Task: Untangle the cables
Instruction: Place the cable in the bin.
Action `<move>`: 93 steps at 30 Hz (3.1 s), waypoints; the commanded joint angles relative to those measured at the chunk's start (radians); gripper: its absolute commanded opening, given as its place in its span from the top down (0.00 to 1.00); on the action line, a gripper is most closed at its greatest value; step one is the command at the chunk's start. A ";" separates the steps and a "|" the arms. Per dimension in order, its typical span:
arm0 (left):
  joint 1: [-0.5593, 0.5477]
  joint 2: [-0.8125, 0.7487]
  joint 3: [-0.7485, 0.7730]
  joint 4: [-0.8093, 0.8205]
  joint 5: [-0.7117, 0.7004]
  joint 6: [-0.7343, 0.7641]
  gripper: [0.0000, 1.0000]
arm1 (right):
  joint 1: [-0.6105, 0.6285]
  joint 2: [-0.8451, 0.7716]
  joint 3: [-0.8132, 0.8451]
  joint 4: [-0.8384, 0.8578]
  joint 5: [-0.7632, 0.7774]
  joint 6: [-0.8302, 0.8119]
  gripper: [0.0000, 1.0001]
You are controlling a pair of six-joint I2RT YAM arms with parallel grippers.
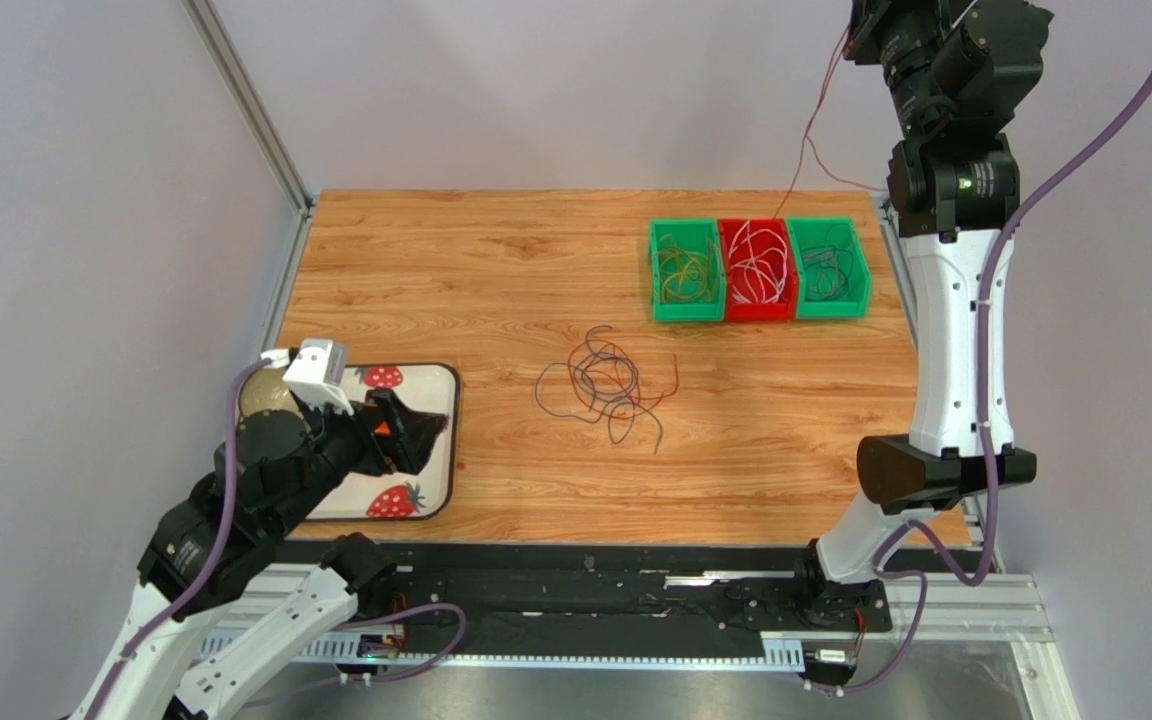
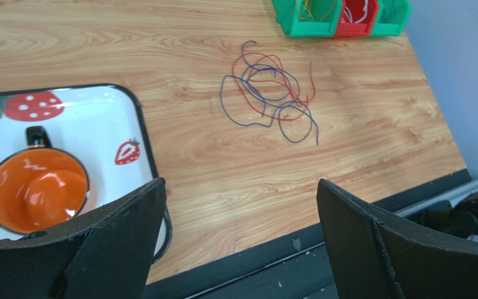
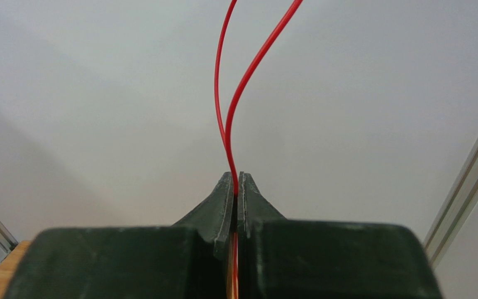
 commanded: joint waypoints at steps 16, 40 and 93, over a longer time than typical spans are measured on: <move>0.003 0.063 -0.010 -0.069 -0.055 0.051 0.07 | -0.130 0.115 0.056 0.148 -0.136 0.090 1.00; 0.002 0.064 -0.014 -0.067 -0.075 0.045 0.08 | -0.253 0.166 -0.047 0.304 -0.364 0.229 1.00; 0.003 0.040 -0.019 -0.061 -0.061 0.051 0.09 | -0.178 0.055 -0.762 0.550 -0.377 0.524 1.00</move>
